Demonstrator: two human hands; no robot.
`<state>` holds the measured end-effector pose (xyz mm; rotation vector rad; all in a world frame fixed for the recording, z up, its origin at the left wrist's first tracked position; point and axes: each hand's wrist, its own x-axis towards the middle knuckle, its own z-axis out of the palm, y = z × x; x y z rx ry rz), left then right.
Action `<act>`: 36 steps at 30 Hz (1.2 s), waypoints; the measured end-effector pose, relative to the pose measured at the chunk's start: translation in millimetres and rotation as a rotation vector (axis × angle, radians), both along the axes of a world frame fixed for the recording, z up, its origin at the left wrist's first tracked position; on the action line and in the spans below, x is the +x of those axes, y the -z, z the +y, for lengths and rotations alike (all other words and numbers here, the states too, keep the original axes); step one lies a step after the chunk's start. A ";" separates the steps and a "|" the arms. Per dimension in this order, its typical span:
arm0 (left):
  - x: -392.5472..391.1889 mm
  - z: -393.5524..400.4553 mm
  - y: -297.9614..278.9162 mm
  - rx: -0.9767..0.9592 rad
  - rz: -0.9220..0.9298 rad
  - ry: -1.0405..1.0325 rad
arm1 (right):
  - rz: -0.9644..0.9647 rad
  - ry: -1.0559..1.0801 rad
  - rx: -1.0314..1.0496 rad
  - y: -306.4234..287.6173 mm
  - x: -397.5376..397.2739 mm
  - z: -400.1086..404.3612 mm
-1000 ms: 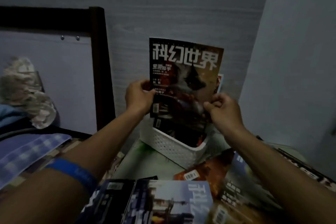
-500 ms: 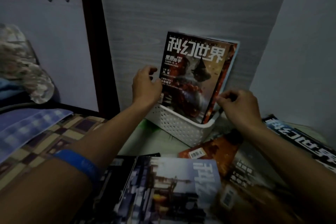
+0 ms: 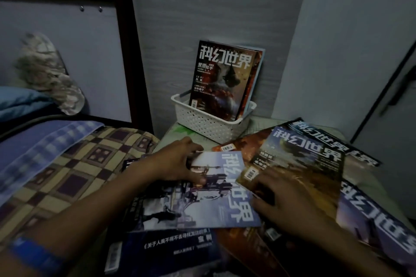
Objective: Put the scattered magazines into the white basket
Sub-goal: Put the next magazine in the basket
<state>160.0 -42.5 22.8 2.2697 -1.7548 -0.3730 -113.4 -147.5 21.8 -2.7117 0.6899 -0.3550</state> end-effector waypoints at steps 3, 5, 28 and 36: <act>-8.5 0.7 -5.0 -0.047 -0.045 -0.115 | 0.038 0.014 -0.073 10.5 -6.1 19.5; -17.3 1.3 -13.3 -0.132 -0.105 -0.120 | 0.025 0.032 -0.050 8.6 -11.8 23.9; -14.0 60.1 -45.2 -0.772 0.722 -0.112 | -0.510 0.147 0.576 -32.5 26.7 46.2; 24.9 24.6 -55.7 -0.928 0.490 -0.379 | -0.698 0.101 0.447 -76.2 68.4 10.5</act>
